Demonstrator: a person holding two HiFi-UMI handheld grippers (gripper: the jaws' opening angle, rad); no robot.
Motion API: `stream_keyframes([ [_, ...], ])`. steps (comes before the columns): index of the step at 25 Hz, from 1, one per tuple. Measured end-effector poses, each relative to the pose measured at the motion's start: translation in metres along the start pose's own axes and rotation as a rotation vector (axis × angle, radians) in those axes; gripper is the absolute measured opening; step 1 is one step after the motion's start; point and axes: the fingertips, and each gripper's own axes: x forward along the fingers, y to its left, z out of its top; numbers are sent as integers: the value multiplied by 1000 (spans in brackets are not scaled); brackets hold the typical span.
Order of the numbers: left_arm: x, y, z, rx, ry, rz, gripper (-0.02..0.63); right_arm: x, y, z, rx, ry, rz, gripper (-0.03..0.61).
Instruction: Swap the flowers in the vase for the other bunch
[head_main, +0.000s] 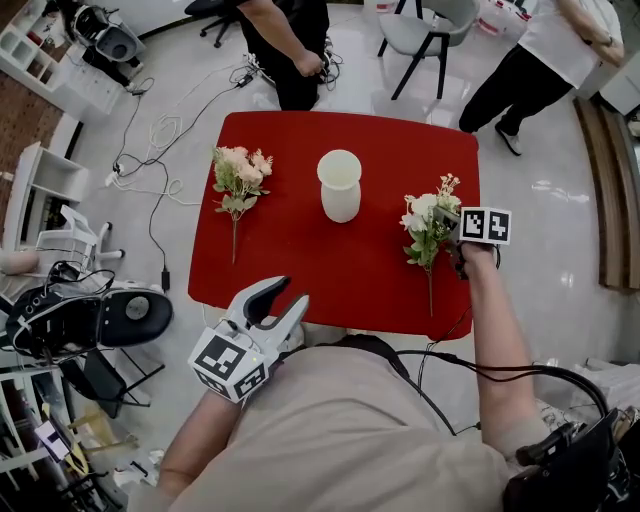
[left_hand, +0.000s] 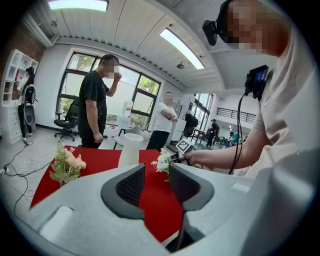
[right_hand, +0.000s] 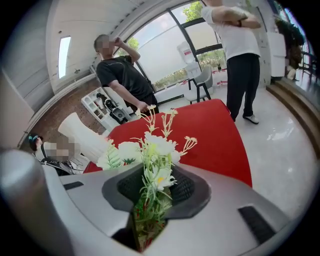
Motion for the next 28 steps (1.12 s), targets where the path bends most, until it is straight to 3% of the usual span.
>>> stream_keyframes([
  [17, -33, -3, -7, 32, -17, -121, 149, -120, 106, 91, -113, -344, 21, 117],
  [28, -69, 18, -10, 19, -45, -129, 8, -187, 205, 157, -209, -570, 53, 115],
])
